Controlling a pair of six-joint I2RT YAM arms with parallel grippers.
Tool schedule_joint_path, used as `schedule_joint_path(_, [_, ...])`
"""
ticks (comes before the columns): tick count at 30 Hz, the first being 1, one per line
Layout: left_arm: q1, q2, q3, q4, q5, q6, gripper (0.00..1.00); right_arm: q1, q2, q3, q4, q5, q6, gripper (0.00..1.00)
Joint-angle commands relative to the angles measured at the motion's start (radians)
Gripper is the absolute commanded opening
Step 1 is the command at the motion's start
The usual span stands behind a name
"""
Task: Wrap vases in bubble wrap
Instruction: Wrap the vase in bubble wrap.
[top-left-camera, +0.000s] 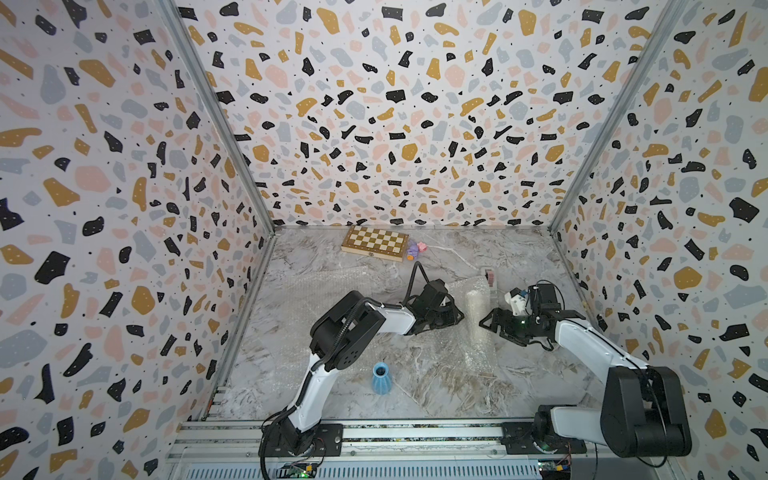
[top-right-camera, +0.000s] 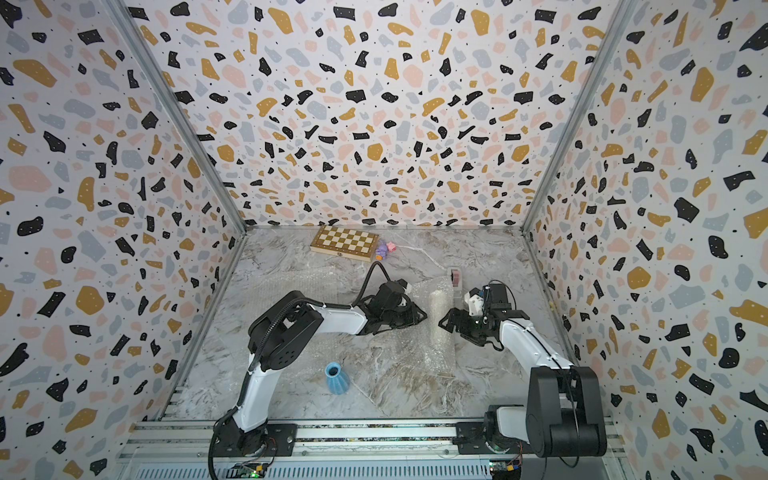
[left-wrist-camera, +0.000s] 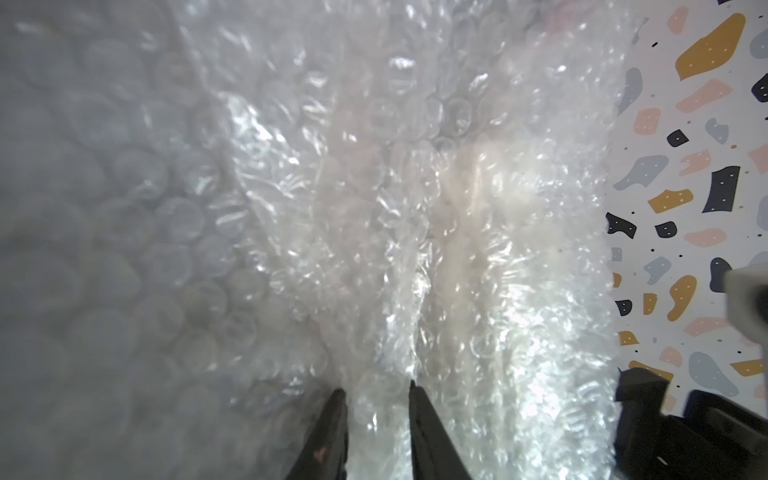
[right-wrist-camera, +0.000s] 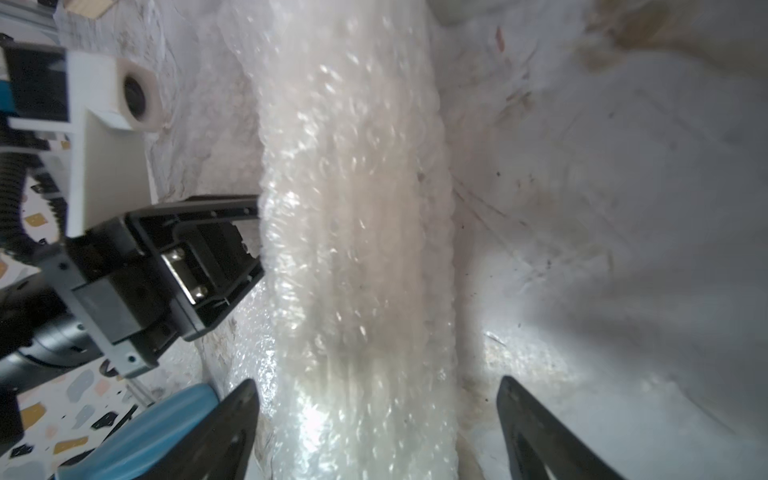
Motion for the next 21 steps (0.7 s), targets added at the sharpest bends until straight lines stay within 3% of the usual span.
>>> schedule_joint_path(1, [-0.021,0.038,0.020,-0.054,-0.005,0.028,0.27,-0.007,0.008,-0.048,0.162,-0.152,0.004,0.90])
schedule_joint_path(8, [-0.033,0.063,0.061,-0.064,0.020,0.036,0.27,0.008,0.094,-0.070,0.239,-0.121,-0.014,0.88])
schedule_joint_path(11, [-0.043,0.067,0.085,-0.085,0.014,0.054,0.28,0.014,0.108,-0.090,0.298,-0.127,0.018,0.82])
schedule_joint_path(17, [-0.044,0.056,0.078,-0.083,0.021,0.050,0.30,0.042,0.124,-0.065,0.254,-0.046,0.008,0.65])
schedule_joint_path(19, [-0.045,0.044,0.065,-0.077,0.023,0.050,0.31,0.046,0.118,-0.055,0.227,-0.009,0.002,0.52])
schedule_joint_path(21, [-0.041,0.027,0.043,-0.063,0.024,0.046,0.32,0.067,0.115,-0.032,0.175,0.071,-0.013,0.51])
